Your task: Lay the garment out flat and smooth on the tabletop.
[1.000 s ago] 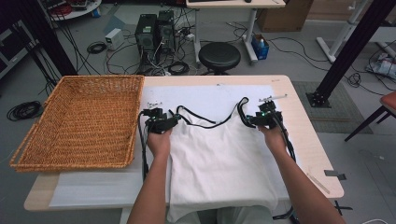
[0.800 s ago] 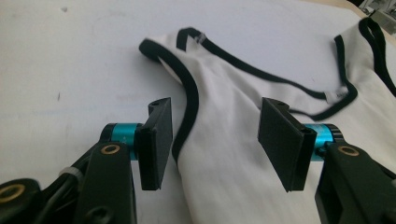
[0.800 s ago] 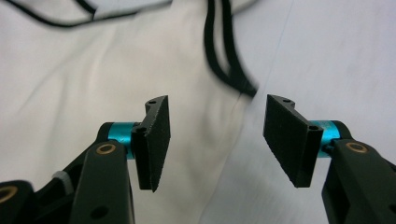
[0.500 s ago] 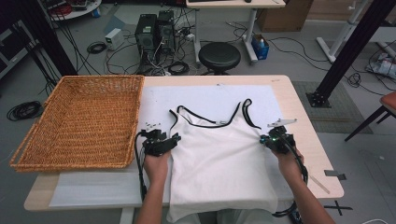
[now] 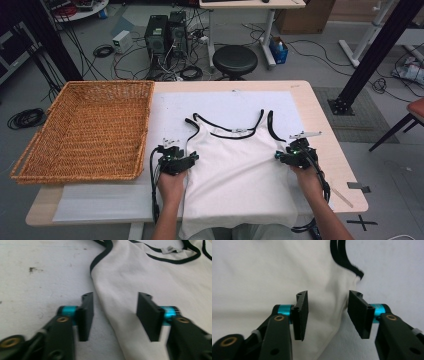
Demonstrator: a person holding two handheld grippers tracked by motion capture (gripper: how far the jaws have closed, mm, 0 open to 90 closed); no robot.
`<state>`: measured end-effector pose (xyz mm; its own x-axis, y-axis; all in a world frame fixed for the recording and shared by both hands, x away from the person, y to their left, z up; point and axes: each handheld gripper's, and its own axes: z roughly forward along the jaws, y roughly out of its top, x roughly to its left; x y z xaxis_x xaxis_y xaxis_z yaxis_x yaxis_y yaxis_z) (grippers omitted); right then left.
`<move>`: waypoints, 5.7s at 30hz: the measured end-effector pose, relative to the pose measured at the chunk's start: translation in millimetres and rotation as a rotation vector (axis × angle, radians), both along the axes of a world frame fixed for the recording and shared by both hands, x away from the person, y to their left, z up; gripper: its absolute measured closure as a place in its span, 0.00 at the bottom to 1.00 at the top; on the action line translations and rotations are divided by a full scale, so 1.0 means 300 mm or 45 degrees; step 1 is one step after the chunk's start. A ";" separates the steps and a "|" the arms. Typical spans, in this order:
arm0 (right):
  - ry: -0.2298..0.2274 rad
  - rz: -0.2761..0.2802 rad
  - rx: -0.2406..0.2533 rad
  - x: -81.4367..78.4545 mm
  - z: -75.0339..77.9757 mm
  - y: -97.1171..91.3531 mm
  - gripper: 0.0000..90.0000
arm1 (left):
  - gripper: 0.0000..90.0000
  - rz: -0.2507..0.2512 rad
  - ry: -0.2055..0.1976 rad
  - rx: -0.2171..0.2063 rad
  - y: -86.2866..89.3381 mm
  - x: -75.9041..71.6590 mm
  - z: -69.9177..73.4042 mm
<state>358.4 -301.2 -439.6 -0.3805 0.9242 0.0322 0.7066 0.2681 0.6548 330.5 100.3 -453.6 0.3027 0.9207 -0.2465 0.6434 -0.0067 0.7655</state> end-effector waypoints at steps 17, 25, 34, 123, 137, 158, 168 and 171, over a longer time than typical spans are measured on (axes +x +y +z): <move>-0.134 0.027 0.203 -0.157 0.059 -0.079 0.58 | 0.56 -0.041 0.006 -0.223 0.048 -0.205 0.006; -0.017 0.172 0.079 -0.256 -0.007 -0.039 0.98 | 0.96 -0.059 0.061 -0.138 0.012 -0.241 -0.016; -0.061 0.122 0.216 -0.349 0.005 -0.123 0.70 | 0.63 -0.055 -0.035 -0.239 0.031 -0.333 -0.034; -0.241 0.040 0.168 0.017 0.126 -0.035 0.58 | 0.54 -0.111 -0.222 -0.023 0.045 0.245 0.171; -0.201 0.053 0.301 -0.084 0.120 -0.088 0.53 | 0.68 -0.118 -0.059 0.173 0.047 0.480 0.005; -0.161 0.038 0.287 -0.086 0.088 -0.084 0.50 | 0.47 0.106 -0.107 -0.003 0.018 0.487 0.075; -0.299 0.017 0.096 0.013 0.155 -0.094 0.21 | 0.29 -0.028 -0.297 -0.231 0.076 0.371 0.180; -0.292 0.052 0.056 0.077 0.185 -0.098 0.11 | 0.29 -0.076 -0.317 -0.263 0.072 0.346 0.211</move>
<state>381.4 -330.7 -384.3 -0.4196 0.9075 -0.0196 0.5271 0.2612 0.8087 434.2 122.0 -390.2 0.4292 0.8377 -0.3376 0.4394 0.1329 0.8884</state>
